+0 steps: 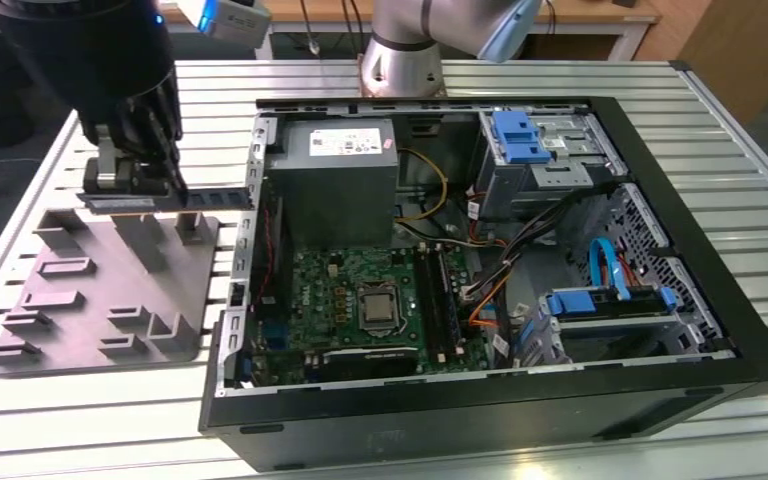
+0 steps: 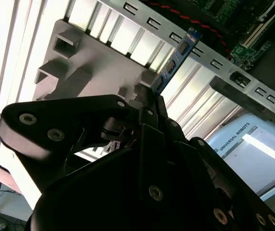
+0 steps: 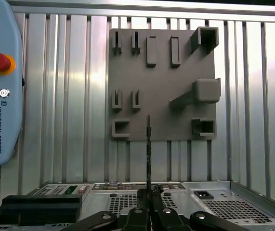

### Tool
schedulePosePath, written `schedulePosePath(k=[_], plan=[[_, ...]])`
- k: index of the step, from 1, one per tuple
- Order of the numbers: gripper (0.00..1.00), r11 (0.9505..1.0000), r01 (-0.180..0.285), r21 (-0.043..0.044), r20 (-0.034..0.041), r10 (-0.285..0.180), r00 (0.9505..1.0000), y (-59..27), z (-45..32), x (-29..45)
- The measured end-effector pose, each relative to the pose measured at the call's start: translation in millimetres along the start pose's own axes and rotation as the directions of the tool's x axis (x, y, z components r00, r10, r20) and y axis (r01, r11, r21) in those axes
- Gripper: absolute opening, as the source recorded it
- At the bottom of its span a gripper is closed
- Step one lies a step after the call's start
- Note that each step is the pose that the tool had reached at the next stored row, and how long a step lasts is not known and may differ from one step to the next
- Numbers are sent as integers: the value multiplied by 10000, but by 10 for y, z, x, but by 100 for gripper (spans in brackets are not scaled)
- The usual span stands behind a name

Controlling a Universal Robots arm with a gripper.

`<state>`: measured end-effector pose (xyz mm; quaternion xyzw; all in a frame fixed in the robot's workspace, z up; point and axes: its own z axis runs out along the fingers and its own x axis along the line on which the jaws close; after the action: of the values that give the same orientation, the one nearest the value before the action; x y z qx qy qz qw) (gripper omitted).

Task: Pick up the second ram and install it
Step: 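Pick up the second ram and move it above second insertion slot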

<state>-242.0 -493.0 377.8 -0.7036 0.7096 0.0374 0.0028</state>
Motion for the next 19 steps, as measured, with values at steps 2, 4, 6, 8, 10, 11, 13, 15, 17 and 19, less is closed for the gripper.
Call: schedulePosePath(k=[2,4,6,8,10,11,13,15,17,19], plan=[[14,10000,1,0,-1,-1,10000,-50,-3,0],[14,10000,1,0,0,-1,10000,-100,-5,-1],[14,10000,0,0,0,0,10000,-153,-7,-2],[14,10000,0,0,0,0,10000,-205,-9,-2],[14,10000,1,0,0,-1,10000,-254,-12,-2],[14,10000,1,0,0,-1,10000,-278,-13,-3],[14,10000,0,0,0,0,10000,-333,-16,-3],[14,10000,0,0,0,0,10000,-386,-18,-4],[14,10000,0,0,0,0,10000,-438,-21,-4],[14,10000,1,0,1,-1,10000,-492,-23,-5]])
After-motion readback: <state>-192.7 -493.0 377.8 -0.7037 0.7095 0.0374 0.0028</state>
